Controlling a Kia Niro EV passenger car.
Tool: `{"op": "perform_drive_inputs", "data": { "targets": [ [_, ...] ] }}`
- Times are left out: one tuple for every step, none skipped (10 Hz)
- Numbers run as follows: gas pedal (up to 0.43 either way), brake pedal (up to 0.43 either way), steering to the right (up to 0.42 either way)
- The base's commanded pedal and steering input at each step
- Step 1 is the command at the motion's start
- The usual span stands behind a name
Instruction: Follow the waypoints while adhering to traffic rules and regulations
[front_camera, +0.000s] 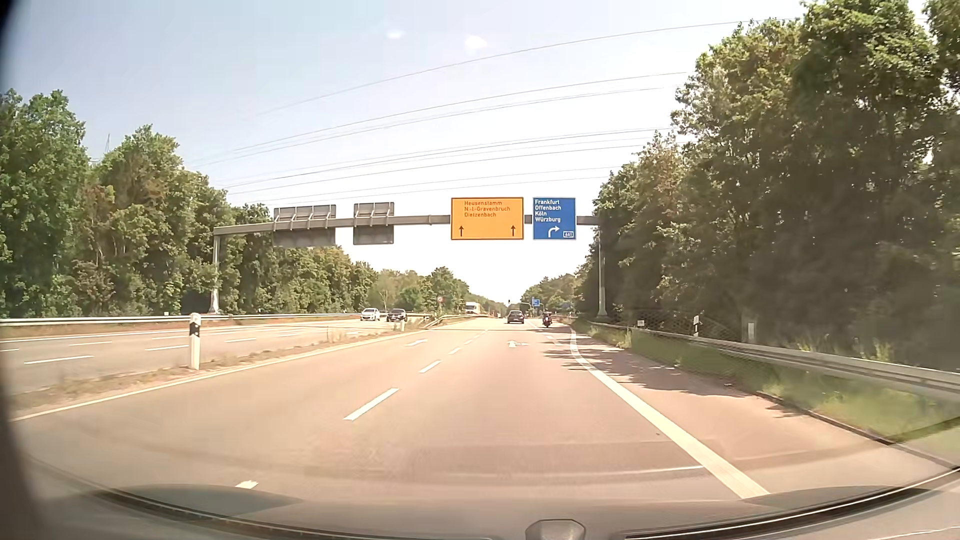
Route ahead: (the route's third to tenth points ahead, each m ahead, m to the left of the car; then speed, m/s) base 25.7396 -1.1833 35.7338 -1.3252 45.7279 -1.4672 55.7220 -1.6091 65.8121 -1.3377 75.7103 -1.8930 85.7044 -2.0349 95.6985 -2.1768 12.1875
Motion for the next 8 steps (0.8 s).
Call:
{"op": "perform_drive_inputs", "data": {
  "targets": [
    [0.311, 0.018, 0.006],
    [0.311, 0.018, 0.006],
    [0.311, 0.024, 0.006],
    [0.311, 0.018, 0.006],
    [0.311, 0.024, 0.006],
    [0.311, 0.024, 0.006],
    [0.311, 0.018, 0.006],
    [0.311, 0.018, 0.006]
  ]
}}
